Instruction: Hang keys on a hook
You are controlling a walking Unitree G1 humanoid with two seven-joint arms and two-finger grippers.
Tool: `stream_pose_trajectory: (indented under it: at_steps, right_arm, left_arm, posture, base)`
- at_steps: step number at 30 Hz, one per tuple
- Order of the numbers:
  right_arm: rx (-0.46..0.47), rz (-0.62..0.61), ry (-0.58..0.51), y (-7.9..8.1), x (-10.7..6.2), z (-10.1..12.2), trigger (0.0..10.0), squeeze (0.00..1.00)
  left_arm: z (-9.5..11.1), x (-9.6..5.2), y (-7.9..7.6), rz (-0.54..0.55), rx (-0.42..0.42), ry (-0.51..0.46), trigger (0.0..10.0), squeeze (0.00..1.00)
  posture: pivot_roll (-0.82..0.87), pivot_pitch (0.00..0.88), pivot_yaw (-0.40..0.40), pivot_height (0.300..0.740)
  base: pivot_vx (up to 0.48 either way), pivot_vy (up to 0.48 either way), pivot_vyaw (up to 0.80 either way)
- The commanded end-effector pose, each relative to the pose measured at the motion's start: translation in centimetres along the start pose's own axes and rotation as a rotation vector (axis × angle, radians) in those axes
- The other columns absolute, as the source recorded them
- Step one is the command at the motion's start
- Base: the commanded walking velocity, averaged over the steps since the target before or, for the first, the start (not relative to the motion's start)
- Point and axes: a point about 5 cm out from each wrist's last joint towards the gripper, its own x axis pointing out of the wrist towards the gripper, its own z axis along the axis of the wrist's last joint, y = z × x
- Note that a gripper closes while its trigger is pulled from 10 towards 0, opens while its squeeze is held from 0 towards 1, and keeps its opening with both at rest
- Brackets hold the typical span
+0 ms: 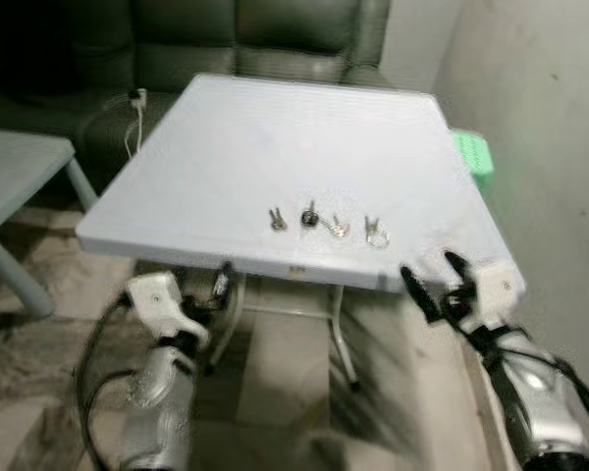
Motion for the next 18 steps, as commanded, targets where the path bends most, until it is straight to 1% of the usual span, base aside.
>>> stream_pose_trajectory:
  at_steps: [1, 8, 10, 14, 18]
  right_arm:
    - [-0.001, 0.015, -0.015, 0.16, 0.36, 0.46, 10.0, 0.00]
    - [-0.002, 0.017, -0.013, 0.16, 0.35, 0.48, 10.0, 0.00]
    - [-0.002, 0.016, -0.013, 0.15, 0.36, 0.52, 10.0, 0.00]
    - [0.016, 0.003, -0.020, 0.06, 0.40, 0.65, 10.0, 0.00]
    - [0.042, -0.015, -0.031, 0.04, 0.45, 0.81, 10.0, 0.00]
  left_arm:
    - [0.25, -0.10, 0.68, 0.019, 0.010, 0.001, 10.0, 0.00]
    - [0.27, -0.14, 0.81, 0.036, 0.015, -0.002, 10.0, 0.00]
    - [0.08, -0.12, 0.86, 0.052, 0.019, 0.014, 10.0, 0.00]
    - [0.08, -0.09, 0.87, 0.053, 0.033, 0.015, 10.0, 0.00]
    - [0.13, -0.10, 0.98, 0.058, 0.012, 0.017, 10.0, 0.00]
  posture:
    - [0.00, 0.052, -0.084, 0.740]
    - [0.00, 0.050, -0.086, 0.740]
    - [0.00, 0.052, -0.087, 0.740]
    - [0.00, 0.048, -0.088, 0.740]
    - [0.00, 0.046, -0.089, 0.740]
  base:
    - [0.000, 0.390, 0.00]
    - [0.000, 0.362, 0.00]
    - [0.000, 0.000, 0.00]
    - [0.000, 0.000, 0.00]
    - [0.000, 0.000, 0.00]
